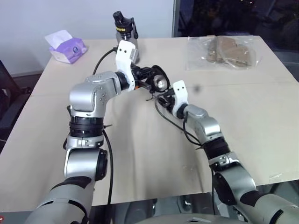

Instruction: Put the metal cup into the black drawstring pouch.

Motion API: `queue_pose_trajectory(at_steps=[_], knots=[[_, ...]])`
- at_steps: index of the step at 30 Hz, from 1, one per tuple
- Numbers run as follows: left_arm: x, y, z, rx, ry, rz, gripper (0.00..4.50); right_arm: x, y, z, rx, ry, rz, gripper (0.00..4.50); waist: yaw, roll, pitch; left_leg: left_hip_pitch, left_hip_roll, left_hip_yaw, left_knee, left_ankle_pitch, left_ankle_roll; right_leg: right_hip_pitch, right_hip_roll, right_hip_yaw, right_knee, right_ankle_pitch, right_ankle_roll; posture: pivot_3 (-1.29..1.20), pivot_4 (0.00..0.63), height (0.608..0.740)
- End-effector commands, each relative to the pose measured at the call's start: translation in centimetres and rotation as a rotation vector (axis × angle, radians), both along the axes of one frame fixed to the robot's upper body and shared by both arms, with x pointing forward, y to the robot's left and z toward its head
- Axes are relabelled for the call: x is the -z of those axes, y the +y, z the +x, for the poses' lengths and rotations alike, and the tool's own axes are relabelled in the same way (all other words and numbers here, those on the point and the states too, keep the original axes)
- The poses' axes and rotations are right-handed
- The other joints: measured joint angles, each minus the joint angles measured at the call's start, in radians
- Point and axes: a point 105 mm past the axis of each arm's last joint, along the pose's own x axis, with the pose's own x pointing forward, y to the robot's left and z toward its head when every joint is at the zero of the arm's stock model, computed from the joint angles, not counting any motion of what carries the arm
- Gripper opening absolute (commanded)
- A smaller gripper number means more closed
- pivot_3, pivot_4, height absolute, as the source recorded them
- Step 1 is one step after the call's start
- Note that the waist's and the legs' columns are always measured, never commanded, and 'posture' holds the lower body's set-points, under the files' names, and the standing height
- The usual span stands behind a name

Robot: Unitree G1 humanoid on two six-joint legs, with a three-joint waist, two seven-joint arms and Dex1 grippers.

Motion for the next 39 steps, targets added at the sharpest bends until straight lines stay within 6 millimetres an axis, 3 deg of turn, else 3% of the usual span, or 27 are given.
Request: queue_pose_trajectory(at_steps=[1,2,5,8,15,25,28,31,39], knots=[[-2.4,0.2,-0.5,-0.004,-0.084,-0.019,0.0,-2.0,1.9,-0.8,-0.089,-0.082,0.035,0.2,-0.005,0.0,0.0,0.0,0.0,0.0,0.0,0.0,0.0,0.0,0.0,0.0,0.0,0.0,0.0,0.0,0.15,0.74],[-2.4,0.2,-0.5,-0.005,-0.086,-0.02,0.0,-2.1,2.1,-1.0,-0.105,-0.092,0.037,0.2,-0.008,0.0,0.0,0.0,0.0,0.0,0.0,0.0,0.0,0.0,0.0,0.0,0.0,0.0,0.0,0.0,0.15,0.74],[-2.6,0.3,-0.5,-0.01,-0.091,-0.022,0.0,-2.1,2.5,-1.5,-0.14,-0.097,0.033,0.97,-0.011,0.0,0.0,0.0,0.001,0.0,0.0,0.0,0.0,0.0,0.0,0.0,0.0,0.0,0.0,0.0,0.15,0.74],[-2.7,0.3,-0.5,-0.015,-0.093,-0.022,0.0,-1.8,2.9,-2.0,-0.166,-0.082,0.038,2.24,-0.013,0.0,0.0,0.0,0.001,0.0,0.0,0.0,0.0,0.0,0.0,0.0,0.0,0.0,0.0,0.0,0.15,0.74],[-2.8,0.4,-0.6,-0.018,-0.098,-0.018,0.0,-2.6,3.8,-2.6,-0.225,-0.09,0.082,2.24,-0.014,0.0,0.0,0.0,0.001,0.0,0.0,0.0,0.0,0.0,0.0,0.0,0.0,0.0,0.0,0.0,0.15,0.74],[-3.1,0.3,-0.6,-0.02,-0.106,-0.016,0.0,-4.0,4.2,-0.3,-0.128,-0.112,0.101,2.24,-0.015,0.0,0.0,0.0,0.001,0.0,-0.001,0.001,-0.001,0.0,-0.001,0.0,0.0,0.0,0.0,0.0,0.15,0.74],[-3.1,0.3,-0.6,-0.022,-0.107,-0.016,0.0,-4.0,4.4,-0.1,-0.122,-0.11,0.106,1.37,-0.015,0.0,0.0,0.0,0.001,0.0,-0.001,0.001,-0.002,0.0,-0.001,0.0,0.0,0.0,0.0,0.0,0.15,0.74],[-3.1,0.4,-0.6,-0.027,-0.107,-0.017,0.0,-4.0,4.4,0.0,-0.119,-0.11,0.112,0.05,-0.015,0.0,0.0,0.0,0.001,0.0,-0.001,0.001,-0.002,-0.001,-0.001,0.0,0.0,0.0,0.0,0.0,0.15,0.74],[-2.8,0.9,-0.3,-0.05,-0.104,-0.013,0.0,-4.2,3.2,-0.4,-0.112,-0.125,0.12,0.05,-0.015,0.0,0.0,0.0,0.001,0.0,-0.001,0.001,-0.001,-0.001,-0.002,0.0,0.0,0.0,0.0,0.0,0.15,0.74]])
